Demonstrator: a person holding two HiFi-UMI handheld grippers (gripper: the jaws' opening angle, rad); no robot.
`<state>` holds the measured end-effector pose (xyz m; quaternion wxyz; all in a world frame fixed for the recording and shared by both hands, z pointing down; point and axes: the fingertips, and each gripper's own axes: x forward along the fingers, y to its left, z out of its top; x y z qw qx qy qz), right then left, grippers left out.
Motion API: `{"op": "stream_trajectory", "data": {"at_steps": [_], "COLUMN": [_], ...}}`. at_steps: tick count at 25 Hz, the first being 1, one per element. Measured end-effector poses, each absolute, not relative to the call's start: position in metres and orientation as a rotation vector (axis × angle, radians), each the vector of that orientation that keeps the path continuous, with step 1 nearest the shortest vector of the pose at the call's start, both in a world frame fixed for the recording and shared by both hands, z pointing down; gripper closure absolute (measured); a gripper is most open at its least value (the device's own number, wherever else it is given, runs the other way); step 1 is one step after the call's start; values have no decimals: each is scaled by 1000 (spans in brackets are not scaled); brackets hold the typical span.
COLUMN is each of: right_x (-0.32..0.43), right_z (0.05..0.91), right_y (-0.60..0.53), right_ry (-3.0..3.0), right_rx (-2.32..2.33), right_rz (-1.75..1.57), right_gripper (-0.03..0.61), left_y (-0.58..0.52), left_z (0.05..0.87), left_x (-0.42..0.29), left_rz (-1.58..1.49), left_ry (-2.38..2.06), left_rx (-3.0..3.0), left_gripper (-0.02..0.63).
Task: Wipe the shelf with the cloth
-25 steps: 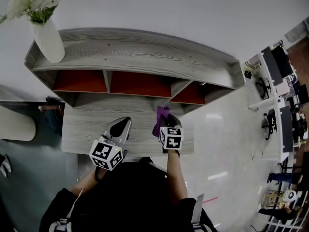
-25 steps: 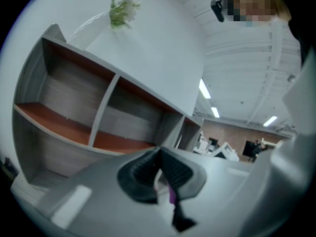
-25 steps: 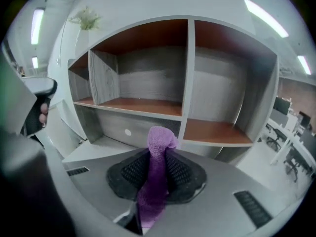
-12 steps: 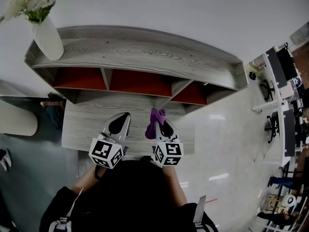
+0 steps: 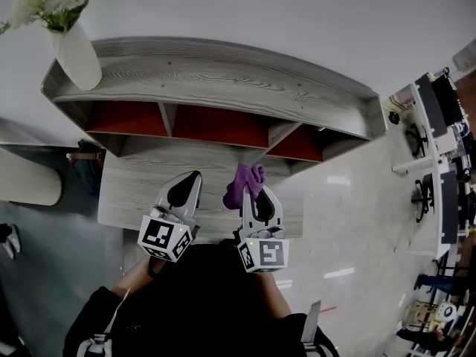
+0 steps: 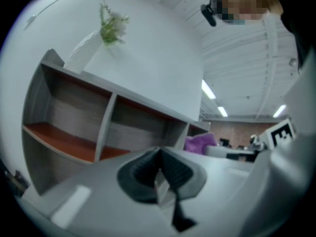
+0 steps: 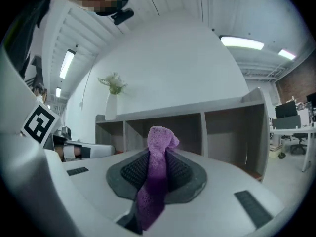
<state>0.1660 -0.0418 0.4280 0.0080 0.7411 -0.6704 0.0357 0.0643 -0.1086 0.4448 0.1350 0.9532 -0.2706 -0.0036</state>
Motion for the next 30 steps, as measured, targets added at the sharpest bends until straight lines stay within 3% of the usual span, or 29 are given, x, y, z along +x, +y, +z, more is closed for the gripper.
{"op": "stream_trajectory", "data": {"at_steps": [30], "right_x": [159], "right_z": [456], "right_y": [-36], "right_ry": [-2138], "right_rx": [2242], "right_rz": [173], "right_gripper": [515], "left_y": [-93], "left_z": [460], "left_x": [79], "left_rz": [42], "left_ry": [-787], "left_rx": [2770], "left_gripper": [609]}}
